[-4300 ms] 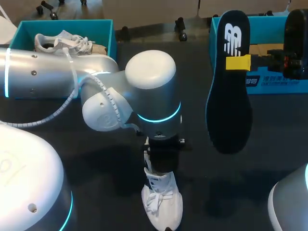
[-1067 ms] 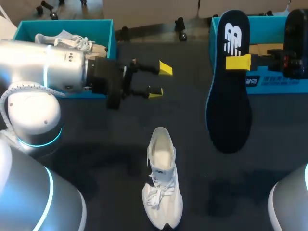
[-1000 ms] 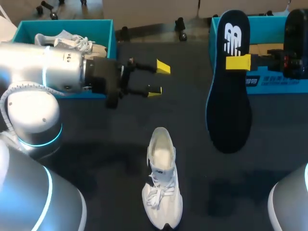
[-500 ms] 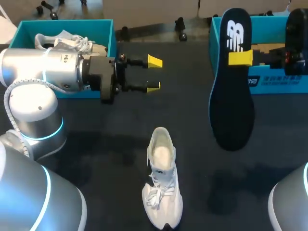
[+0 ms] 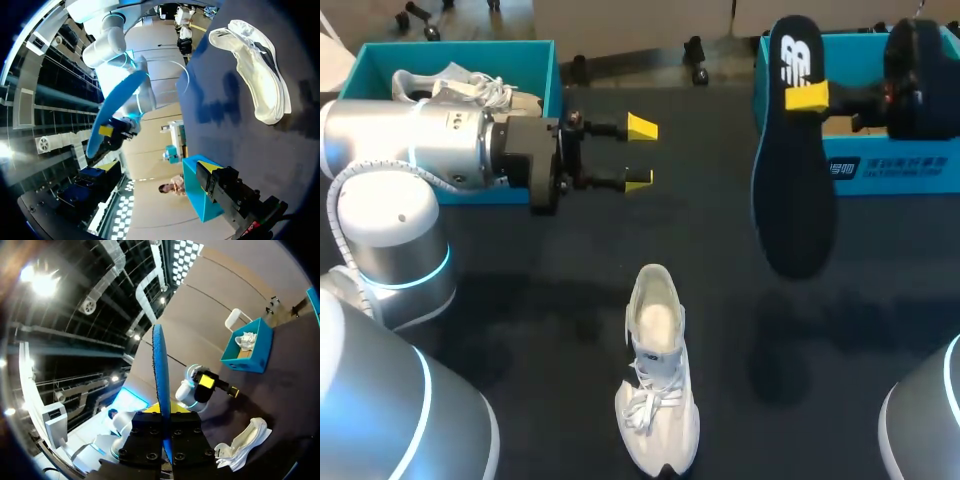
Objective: Take the shoe out of the shoebox, open the shoe tongue, remove and reinsert the insole, then place the shoe into the shoebox
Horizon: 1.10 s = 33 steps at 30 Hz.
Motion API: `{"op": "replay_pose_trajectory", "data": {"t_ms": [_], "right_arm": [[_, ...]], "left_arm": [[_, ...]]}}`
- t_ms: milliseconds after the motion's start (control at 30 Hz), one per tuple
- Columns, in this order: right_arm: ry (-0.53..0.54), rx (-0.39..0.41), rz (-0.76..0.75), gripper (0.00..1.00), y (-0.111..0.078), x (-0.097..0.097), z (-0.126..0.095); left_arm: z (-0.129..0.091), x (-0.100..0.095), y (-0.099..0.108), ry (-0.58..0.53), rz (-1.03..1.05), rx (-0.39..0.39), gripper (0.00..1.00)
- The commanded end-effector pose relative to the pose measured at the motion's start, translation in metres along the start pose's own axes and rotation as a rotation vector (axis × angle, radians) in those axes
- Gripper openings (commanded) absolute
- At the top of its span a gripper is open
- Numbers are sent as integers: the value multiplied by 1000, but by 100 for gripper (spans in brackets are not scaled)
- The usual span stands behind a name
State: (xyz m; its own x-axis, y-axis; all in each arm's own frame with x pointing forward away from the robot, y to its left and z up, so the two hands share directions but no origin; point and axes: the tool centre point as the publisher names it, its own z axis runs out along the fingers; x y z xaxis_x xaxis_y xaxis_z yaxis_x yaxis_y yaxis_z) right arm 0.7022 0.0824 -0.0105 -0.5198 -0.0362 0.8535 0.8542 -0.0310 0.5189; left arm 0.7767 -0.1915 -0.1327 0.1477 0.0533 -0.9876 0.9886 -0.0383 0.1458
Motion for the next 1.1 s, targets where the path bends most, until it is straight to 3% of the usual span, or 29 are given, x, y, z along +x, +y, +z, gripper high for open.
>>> {"op": "replay_pose_trajectory", "data": {"t_ms": [33,467,700,933,1100], "right_arm": [[36,82,-1,0,22,-23,8],[36,82,-1,0,22,-23,8],[-13,11,141,0,44,-48,-6],[-81,7,260,0,57,-83,-17],[-81,7,260,0,57,-83,-17]], "left_arm": [[2,0,0,0,1,-1,100],[2,0,0,0,1,-1,100],[2,0,0,0,1,-1,100],[2,0,0,0,1,-1,100],[2,0,0,0,1,-1,100]]}}
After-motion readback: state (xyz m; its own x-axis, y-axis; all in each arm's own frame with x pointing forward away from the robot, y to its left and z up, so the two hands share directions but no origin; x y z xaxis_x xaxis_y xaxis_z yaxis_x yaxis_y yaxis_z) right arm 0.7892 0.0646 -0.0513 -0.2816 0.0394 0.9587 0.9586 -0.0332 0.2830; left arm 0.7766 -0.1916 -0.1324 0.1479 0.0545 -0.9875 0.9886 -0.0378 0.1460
